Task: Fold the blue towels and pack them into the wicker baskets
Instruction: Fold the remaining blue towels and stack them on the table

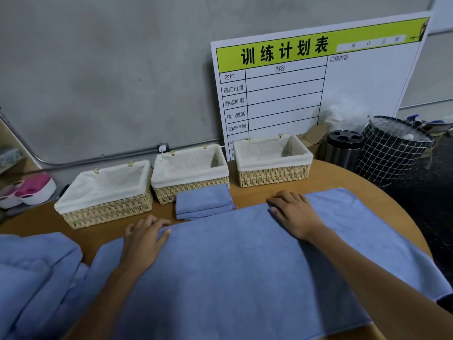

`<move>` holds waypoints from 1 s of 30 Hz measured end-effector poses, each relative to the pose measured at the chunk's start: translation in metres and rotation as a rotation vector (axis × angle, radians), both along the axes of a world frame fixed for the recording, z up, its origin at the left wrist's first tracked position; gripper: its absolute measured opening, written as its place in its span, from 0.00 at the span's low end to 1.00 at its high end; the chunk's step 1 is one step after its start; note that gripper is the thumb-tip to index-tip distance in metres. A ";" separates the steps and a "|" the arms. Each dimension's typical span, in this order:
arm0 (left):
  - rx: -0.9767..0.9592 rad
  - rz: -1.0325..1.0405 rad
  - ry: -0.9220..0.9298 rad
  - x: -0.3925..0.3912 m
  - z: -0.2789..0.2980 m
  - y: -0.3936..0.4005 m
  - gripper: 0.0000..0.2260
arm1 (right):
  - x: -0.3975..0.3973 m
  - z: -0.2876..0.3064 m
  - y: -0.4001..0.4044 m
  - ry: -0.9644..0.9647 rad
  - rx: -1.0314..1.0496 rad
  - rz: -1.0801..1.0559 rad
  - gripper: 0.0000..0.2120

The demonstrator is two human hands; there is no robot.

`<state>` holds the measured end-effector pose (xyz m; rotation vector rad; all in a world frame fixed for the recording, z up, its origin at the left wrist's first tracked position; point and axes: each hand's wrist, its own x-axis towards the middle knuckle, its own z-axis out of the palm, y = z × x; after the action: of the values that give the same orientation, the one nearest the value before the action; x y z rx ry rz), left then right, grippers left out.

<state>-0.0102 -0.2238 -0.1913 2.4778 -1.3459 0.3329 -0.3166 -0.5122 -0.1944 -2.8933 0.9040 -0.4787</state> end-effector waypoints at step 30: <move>-0.167 0.042 -0.032 -0.011 -0.002 0.007 0.16 | 0.007 0.004 -0.010 -0.304 -0.032 0.032 0.16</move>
<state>-0.0211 -0.2172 -0.1930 2.3739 -1.2262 0.4763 -0.3099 -0.5217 -0.1904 -2.7495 0.8065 -0.9058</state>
